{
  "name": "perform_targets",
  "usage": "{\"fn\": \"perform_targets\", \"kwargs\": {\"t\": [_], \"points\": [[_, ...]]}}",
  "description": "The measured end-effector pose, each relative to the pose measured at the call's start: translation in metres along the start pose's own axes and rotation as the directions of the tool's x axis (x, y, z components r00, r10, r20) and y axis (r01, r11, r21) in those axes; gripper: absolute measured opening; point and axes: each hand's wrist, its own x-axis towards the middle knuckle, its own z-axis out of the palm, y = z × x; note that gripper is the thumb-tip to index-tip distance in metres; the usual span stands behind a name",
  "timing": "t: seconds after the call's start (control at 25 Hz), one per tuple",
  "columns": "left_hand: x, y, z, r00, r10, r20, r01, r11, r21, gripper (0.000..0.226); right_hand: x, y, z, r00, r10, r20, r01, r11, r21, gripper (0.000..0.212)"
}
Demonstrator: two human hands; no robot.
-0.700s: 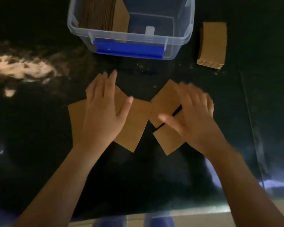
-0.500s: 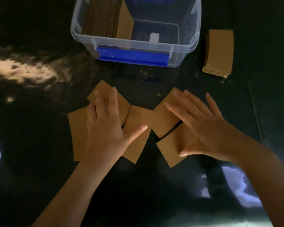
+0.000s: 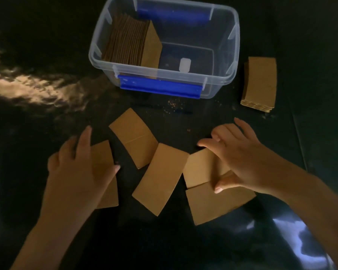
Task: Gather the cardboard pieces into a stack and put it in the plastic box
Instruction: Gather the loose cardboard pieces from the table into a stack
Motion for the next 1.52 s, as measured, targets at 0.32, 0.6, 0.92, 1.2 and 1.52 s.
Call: {"fn": "perform_targets", "kwargs": {"t": [0.32,0.6,0.92,1.2,1.52], "points": [[0.010,-0.012,0.000,0.958,-0.250,0.142,0.283,0.910,-0.305,0.105,-0.013,0.019,-0.006,0.992,0.102,0.070,-0.120,0.927,0.355,0.021],[0.004,0.007,-0.032,0.878,-0.167,0.448,0.442,0.642,-0.626,0.097,-0.056,-0.010,-0.002,0.986,0.140,0.096,-0.169,0.861,0.480,0.020],[-0.024,0.070,0.015,0.938,0.084,0.338,0.020,0.956,-0.293,0.042,-0.049,-0.050,0.008,0.978,0.180,0.107,-0.201,0.951,0.234,0.059],[-0.034,0.074,0.024,0.970,0.118,0.213,-0.063,0.967,-0.247,0.066,-0.052,-0.033,0.004,0.980,0.106,0.166,-0.171,0.873,0.456,0.025],[0.017,0.071,0.001,0.914,-0.261,0.309,0.404,0.639,-0.654,0.038,0.023,-0.050,-0.026,0.871,0.459,0.172,-0.263,0.143,0.954,0.041]]}}
